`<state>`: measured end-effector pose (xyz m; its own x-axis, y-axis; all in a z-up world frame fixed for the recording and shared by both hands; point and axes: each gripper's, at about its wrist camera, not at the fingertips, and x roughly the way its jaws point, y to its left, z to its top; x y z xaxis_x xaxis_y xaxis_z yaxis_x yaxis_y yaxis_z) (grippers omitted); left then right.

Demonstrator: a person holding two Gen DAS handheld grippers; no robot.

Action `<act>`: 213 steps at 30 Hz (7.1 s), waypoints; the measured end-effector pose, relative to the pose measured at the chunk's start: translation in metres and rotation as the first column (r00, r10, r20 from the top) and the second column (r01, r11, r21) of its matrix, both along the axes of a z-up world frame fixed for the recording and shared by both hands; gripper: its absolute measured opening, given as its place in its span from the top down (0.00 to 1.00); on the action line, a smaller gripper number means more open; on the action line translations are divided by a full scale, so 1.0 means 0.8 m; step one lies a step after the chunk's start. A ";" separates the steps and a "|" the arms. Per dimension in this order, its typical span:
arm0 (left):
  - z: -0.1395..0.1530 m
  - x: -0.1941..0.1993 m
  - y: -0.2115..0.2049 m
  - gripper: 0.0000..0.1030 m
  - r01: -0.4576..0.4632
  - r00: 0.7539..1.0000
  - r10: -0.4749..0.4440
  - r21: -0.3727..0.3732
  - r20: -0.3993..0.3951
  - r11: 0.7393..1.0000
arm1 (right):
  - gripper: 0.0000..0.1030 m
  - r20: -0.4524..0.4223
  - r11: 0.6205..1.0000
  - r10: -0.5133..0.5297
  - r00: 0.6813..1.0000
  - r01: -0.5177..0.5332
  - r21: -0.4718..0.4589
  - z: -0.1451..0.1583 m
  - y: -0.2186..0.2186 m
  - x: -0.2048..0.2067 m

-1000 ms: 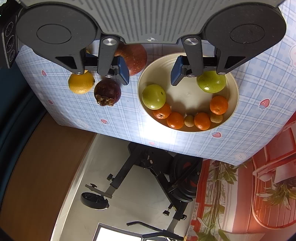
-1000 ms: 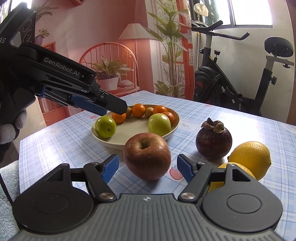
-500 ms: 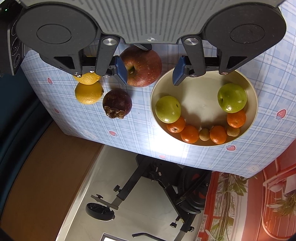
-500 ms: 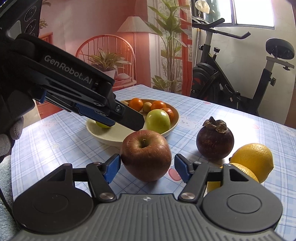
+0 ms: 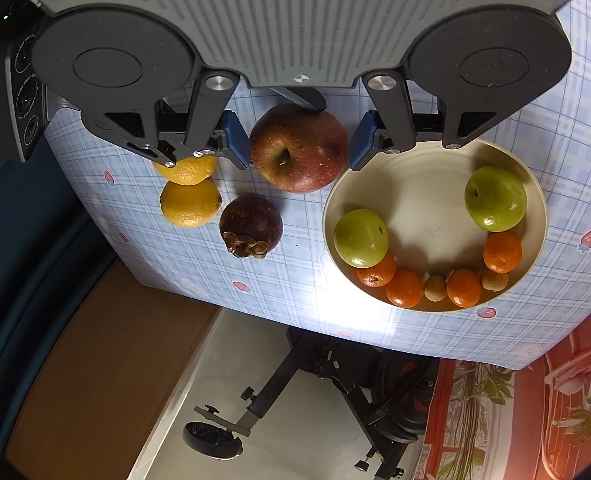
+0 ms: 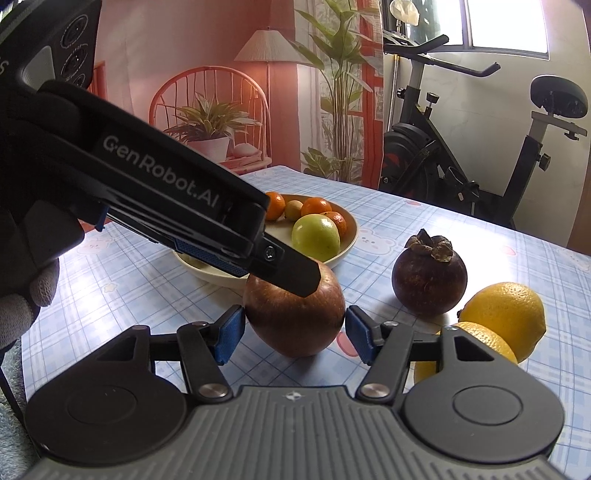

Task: Organize fruits
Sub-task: 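Close the right gripper on the red apple while the left gripper clamps its side, then lift the red apple with both grippers and carry it toward the plate, then lower the red apple onto the plate and open both grippers, then move both grippers to the dark purple mangosteen beside the plate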

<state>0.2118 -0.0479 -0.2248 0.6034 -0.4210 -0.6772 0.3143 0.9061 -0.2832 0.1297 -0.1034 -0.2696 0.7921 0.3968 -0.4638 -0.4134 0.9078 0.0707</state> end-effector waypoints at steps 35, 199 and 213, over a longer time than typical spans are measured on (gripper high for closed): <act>-0.009 0.027 0.022 0.58 -0.020 0.997 0.012 -0.102 -0.075 0.995 | 0.41 -0.003 0.999 -0.030 1.000 0.030 -0.035 -0.003 0.011 0.001; 0.085 0.061 0.004 0.50 -0.046 0.988 0.049 -0.021 0.150 0.999 | 0.40 -0.010 0.990 -0.138 0.990 0.139 0.006 0.079 -0.098 0.037; 0.062 0.087 -0.043 0.50 0.053 0.997 -0.053 0.015 0.052 0.999 | 0.40 -0.070 0.998 -0.065 0.995 0.062 -0.032 0.058 -0.109 0.055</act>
